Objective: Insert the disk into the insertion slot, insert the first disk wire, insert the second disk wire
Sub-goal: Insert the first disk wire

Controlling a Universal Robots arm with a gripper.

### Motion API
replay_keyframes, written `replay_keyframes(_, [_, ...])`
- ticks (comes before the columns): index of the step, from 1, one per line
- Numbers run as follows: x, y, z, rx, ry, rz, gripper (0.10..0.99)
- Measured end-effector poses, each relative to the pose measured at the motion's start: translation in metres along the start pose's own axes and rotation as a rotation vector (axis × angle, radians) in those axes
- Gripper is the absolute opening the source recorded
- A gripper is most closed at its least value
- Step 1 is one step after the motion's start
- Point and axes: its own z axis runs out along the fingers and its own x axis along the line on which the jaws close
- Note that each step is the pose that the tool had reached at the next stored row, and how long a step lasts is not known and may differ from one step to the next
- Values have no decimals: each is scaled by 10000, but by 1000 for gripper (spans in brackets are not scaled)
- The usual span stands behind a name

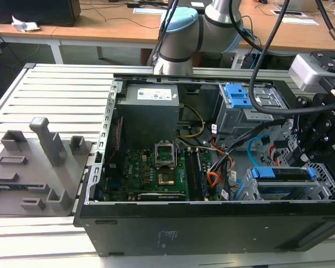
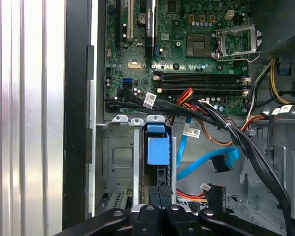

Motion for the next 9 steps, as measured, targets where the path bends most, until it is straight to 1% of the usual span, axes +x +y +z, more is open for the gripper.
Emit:
replay_keyframes(1, [0, 0, 0, 0, 0, 0, 169])
replay_keyframes(2, [0, 0, 0, 0, 0, 0, 169])
replay_keyframes(3, [0, 0, 0, 0, 0, 1, 294])
replay_keyframes(4, [0, -1, 0, 0, 0, 0, 294])
replay_keyframes(5, [0, -1, 0, 0, 0, 0, 424])
replay_keyframes(6, [-2, -1, 1, 0, 0, 0, 424])
replay_keyframes(9, [-85, 0, 0, 0, 3, 0, 424])
